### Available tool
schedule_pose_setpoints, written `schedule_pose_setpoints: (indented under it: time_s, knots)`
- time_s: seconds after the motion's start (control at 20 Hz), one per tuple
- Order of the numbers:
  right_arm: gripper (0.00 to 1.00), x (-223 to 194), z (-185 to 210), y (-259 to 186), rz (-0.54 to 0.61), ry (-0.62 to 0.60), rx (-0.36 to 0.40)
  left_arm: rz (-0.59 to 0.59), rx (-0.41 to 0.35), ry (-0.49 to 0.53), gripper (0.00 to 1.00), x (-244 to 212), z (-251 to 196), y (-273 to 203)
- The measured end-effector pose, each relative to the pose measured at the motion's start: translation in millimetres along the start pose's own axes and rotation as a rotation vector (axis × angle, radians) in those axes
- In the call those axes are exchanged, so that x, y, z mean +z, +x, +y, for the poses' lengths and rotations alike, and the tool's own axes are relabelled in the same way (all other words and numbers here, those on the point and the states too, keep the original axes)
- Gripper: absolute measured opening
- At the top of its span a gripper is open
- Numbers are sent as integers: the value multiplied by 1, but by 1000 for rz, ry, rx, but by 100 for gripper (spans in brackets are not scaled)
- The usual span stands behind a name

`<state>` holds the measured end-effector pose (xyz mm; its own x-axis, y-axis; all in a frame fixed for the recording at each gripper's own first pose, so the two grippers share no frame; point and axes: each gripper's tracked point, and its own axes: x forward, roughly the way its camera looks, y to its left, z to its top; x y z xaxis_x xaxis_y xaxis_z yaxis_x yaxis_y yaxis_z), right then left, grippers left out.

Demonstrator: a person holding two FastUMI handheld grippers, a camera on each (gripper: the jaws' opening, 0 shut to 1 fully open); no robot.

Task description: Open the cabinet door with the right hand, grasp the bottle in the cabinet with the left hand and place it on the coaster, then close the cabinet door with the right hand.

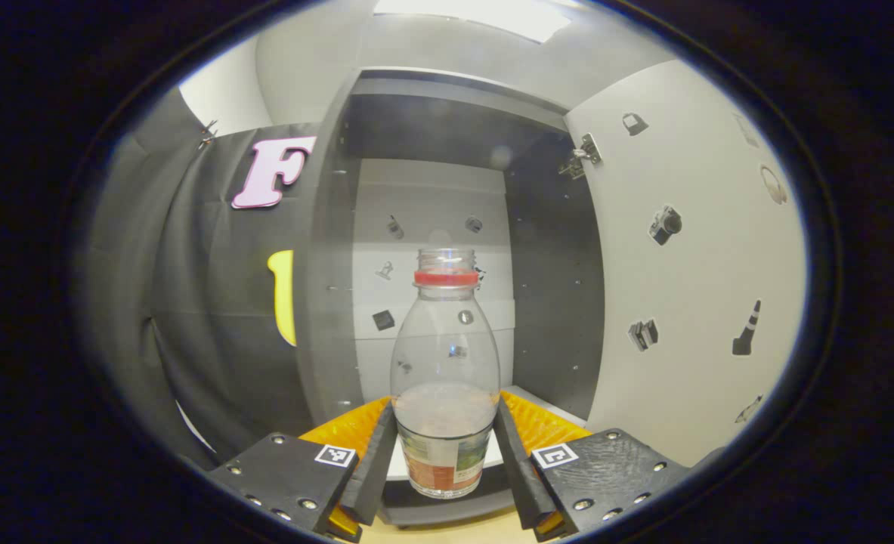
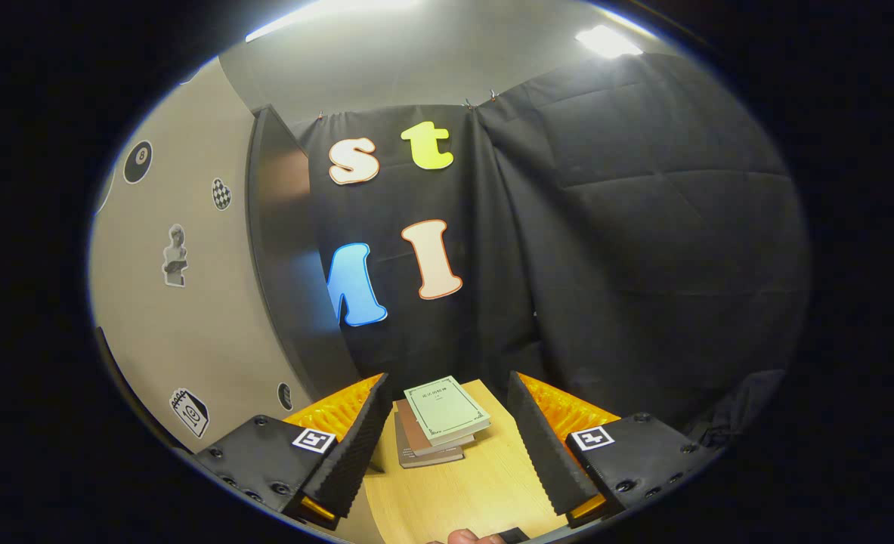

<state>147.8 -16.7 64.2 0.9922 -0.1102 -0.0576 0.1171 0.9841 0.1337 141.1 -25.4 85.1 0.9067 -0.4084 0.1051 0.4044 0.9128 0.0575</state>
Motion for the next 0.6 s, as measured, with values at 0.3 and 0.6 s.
schedule_pose_setpoints:
  time_s: [0.3, 0.6]
  knots:
    - [92, -4, 11, -15, -20, 12, 1, 15, 107, 34, 67, -29, 51, -72]
    - [97, -21, 9, -32, -20, -29, -26, 50, 244, 55, 70, -100, 103, -143]
